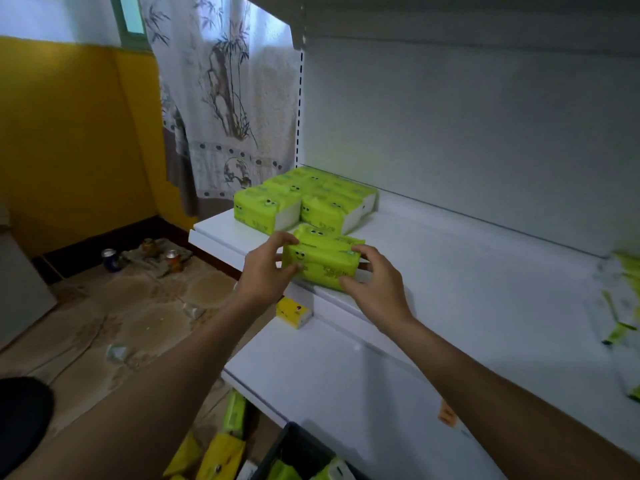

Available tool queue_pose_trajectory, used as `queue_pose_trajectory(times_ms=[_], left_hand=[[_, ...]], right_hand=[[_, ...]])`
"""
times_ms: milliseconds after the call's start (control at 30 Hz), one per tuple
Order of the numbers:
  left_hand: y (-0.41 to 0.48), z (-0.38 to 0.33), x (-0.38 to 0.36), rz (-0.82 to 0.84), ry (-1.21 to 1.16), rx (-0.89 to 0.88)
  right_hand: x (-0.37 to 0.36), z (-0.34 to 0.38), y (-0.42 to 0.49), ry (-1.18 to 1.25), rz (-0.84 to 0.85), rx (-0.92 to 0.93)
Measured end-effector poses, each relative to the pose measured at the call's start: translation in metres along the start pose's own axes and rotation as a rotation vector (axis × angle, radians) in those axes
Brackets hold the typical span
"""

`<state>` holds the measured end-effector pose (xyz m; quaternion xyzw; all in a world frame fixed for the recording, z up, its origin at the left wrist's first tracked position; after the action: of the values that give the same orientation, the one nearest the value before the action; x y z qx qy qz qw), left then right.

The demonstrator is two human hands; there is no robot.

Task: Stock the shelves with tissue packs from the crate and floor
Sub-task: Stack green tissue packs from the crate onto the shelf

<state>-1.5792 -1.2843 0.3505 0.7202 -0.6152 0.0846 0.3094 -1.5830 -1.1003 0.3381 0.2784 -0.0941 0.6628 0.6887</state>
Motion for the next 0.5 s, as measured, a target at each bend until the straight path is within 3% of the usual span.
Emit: queue_pose_trajectory(times_ms=[300, 500], left_hand=[[0.005, 0.033, -0.005, 0.090, 0.190, 0.180], [0.006, 0.032, -0.006, 0.097, 0.303, 0.090]], right_hand=[[-0.032, 0.004, 0.057, -0.133, -0.032, -0.066], [-0.047, 0.001, 0.072, -0.088, -0.025, -0.098]])
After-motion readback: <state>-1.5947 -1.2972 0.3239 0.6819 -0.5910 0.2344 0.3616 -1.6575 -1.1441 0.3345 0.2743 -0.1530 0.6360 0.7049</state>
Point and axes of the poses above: each hand's wrist, its own y-axis towards the middle knuckle, its own x-axis out of the back of the hand, z = x × y, the point moved 7 cm from there along y, towards the middle knuckle, and after that the axes turned 3 degrees about z, right-handed, at the moved point
